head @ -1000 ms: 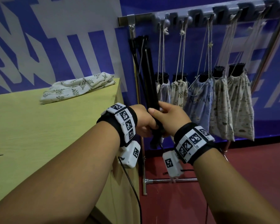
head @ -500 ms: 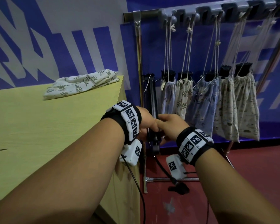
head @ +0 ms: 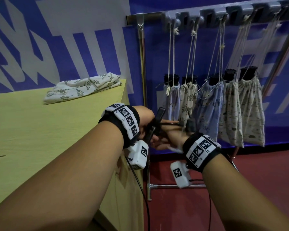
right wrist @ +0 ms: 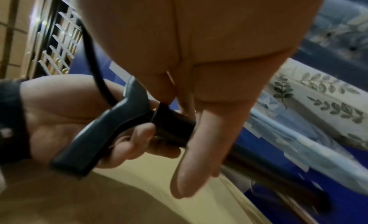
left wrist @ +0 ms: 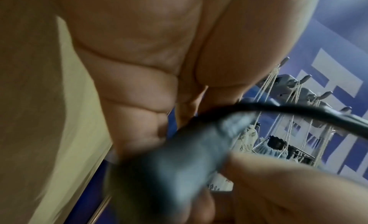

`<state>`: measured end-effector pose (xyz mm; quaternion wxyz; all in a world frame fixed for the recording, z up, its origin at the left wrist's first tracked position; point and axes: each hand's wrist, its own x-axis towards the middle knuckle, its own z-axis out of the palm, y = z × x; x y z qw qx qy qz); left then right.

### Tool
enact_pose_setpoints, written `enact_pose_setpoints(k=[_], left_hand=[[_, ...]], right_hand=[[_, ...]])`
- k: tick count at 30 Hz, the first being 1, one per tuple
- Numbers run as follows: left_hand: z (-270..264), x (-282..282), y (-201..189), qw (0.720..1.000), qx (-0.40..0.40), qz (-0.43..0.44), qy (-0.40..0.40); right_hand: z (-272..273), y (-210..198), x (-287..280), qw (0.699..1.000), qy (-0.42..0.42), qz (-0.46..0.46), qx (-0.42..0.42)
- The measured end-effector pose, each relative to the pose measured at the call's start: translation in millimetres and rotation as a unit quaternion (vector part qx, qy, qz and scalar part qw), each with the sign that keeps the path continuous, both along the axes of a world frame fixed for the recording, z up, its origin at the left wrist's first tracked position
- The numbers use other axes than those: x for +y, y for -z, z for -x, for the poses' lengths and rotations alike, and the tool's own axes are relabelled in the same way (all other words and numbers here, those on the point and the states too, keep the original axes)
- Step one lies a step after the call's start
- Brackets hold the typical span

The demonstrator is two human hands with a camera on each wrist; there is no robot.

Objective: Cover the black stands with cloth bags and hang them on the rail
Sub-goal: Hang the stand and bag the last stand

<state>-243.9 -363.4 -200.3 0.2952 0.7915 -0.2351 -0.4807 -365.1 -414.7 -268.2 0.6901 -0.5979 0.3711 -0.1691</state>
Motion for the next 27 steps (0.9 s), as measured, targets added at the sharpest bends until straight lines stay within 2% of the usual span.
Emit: enact_pose_setpoints(k=[2,5,9,12,15,16,21,23,27], left_hand=[[-0.8,-1.2,-2.0,1.0,-0.01,0.021,-0.006],[-3.1,-0.7,-3.2,0.998,-0.034,0.043,-0.032],[-3.5,0.8,-7.5,0.999,-0.031,0.034,-0.023],[-2.4,0.7,-8.0,0.999,-0.012,0.026,-0.027],[-3.5,-0.7,-4.6,0.999,0.015,0.036,-0.028],[-3.0,-0.7,-3.4,0.999,0.025,0.039,-0.021],[-2.1,-1.3,3.1,0.995,0.073,0.062,-0.016],[-2.5,1.1,1.6,0.995,0.086,0.058,-0.003],[-7.3,2.8,-2.4,0.999,0.037,0.032,0.014]], right_hand=[[-0.8,-4.1,0.5,0.999,-0.017,0.02,0.023],[3.9,-10.4,-5.0,0.998,-0.015,0.064,-0.008],[5.6,-19.6,-14.2,0.998,-0.02,0.051,0.027],[10.6,-23.5,-19.1,0.987,0.026,0.154,-0.033],[21.2,-25.1,-20.9,0.952,0.034,0.29,-0.088],[21.8,-25.7,-21.1,0.948,0.027,0.301,-0.103],[14.2,-33.3,-18.3,0.96,0.013,0.234,-0.153],[14.9,-34.5,-19.7,0.967,0.005,0.18,-0.179],[16.2,-33.3,-18.5,0.972,0.025,0.079,-0.219]])
